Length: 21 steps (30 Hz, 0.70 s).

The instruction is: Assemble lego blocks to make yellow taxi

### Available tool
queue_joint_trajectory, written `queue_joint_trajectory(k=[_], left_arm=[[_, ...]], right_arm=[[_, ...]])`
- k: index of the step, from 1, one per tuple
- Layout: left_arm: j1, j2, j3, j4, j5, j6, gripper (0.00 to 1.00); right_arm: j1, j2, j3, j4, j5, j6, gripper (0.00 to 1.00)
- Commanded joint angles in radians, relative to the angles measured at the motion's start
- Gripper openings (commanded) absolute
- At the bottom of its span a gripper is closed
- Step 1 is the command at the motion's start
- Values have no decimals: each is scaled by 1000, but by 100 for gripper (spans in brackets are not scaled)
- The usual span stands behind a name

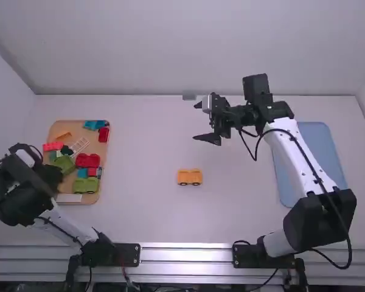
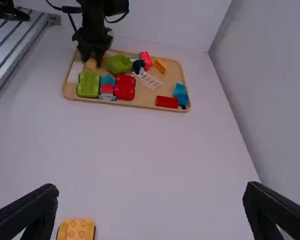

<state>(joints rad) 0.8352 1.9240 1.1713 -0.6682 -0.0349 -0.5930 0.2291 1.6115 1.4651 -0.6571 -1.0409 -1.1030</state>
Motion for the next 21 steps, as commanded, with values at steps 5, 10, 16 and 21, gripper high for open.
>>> queue_joint_trajectory(k=[5, 10, 16, 21], left_arm=[[-61, -84, 87, -134, -10, -140, 2], [-173, -198, 54, -152, -15, -228, 2], [-409, -309, -18, -175, -90, -505, 2], [-625, -317, -74, -139, -54, -792, 2]], right_arm=[[2, -24, 27, -5, -8, 7, 99], [0, -24, 27, -9, -9, 6, 99], [0, -24, 27, -12, -9, 6, 99], [1, -24, 27, -16, -9, 6, 99]])
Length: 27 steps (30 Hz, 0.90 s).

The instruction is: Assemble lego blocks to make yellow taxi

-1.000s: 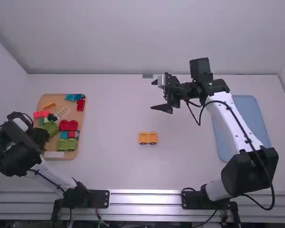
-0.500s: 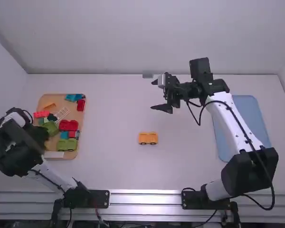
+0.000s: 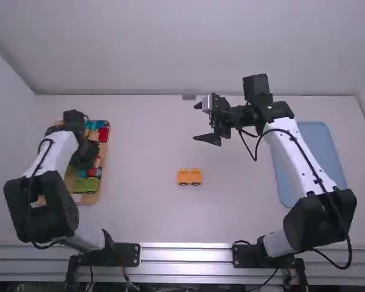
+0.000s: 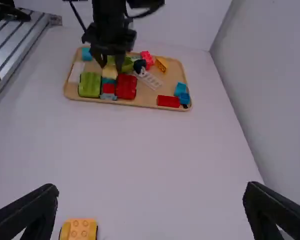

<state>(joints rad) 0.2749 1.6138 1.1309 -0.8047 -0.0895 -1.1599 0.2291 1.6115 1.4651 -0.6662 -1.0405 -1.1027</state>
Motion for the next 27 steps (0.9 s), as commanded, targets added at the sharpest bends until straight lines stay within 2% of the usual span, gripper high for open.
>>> queue_joint_trajectory(k=[1, 3, 9, 15, 27], left_arm=[[-96, -3, -43, 1, 22, -270, 2], [-164, 11, -63, 1, 80, -375, 4], [-299, 16, -84, 10, 97, -460, 2], [-460, 75, -90, 180, 101, -536, 2], [-601, 293, -16, 204, 201, -726, 2]], right_arm=[[1, -24, 27, -8, -9, 6, 99], [0, -24, 27, -14, -9, 6, 99], [0, -24, 27, -21, -8, 3, 99], [1, -24, 27, -23, -9, 3, 99], [0, -24, 27, -27, -6, 6, 99]])
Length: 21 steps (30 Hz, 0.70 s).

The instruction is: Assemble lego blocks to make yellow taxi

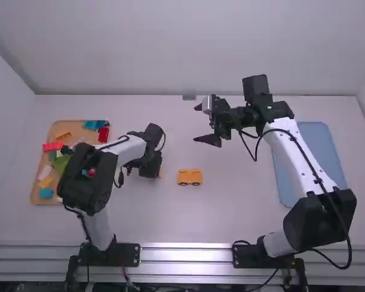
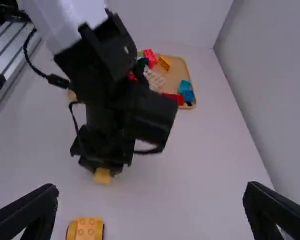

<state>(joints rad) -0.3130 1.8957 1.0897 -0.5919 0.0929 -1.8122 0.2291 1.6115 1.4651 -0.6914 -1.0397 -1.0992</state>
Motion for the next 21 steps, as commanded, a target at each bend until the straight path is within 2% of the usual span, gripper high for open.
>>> queue_joint_trajectory(k=[1, 8, 9, 10, 11, 12, 13, 14, 21], left_arm=[[-22, 23, 29, -6, 17, -91, 3], [-40, 32, 29, -1, 18, -124, 2], [-40, 32, 29, 0, 24, -115, 17], [-38, 32, 29, 3, 23, -101, 25], [-37, 32, 29, 3, 23, -100, 28], [-31, 32, 29, -1, 25, -100, 43], [-31, 32, 28, -1, 30, -107, 80], [-36, 32, 28, -1, 38, -110, 99], [-29, 26, 29, 6, 68, -76, 99]], right_arm=[[0, -24, 27, -2, -6, 3, 99], [-1, -24, 27, -5, -6, 2, 99], [2, -24, 27, -5, -6, 2, 99], [0, -24, 27, -4, -6, 2, 99], [-1, -24, 27, -4, -6, 2, 99], [-1, -24, 27, -5, -6, 3, 99], [2, -24, 27, -5, -6, 2, 99], [2, -24, 27, -5, -6, 2, 99], [0, -24, 27, -4, -6, 2, 99]])
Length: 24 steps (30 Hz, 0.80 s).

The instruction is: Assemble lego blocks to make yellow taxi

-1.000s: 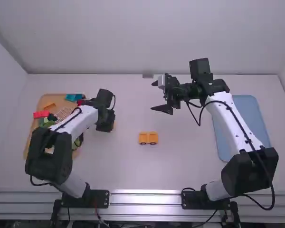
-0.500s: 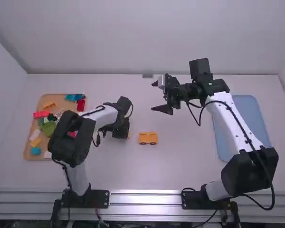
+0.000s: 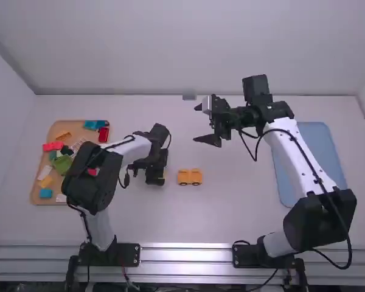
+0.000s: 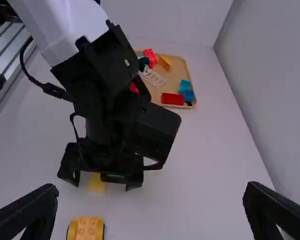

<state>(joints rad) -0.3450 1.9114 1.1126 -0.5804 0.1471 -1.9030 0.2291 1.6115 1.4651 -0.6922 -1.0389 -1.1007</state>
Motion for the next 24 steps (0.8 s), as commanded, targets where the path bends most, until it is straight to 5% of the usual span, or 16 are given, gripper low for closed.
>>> queue_joint_trajectory(k=[1, 7, 13, 24], left_arm=[[5, 5, 7, -6, 13, 14, 99], [45, -48, 87, -135, 18, 126, 99], [112, -107, 323, -339, 11, 500, 99], [143, -107, 625, -415, -266, 1966, 99]], right_arm=[[-1, -24, 27, -3, -7, 4, 99], [-2, -24, 27, -4, -7, 4, 99], [0, -24, 27, -4, -8, 4, 99], [-2, -24, 27, 1, -7, 4, 99]])
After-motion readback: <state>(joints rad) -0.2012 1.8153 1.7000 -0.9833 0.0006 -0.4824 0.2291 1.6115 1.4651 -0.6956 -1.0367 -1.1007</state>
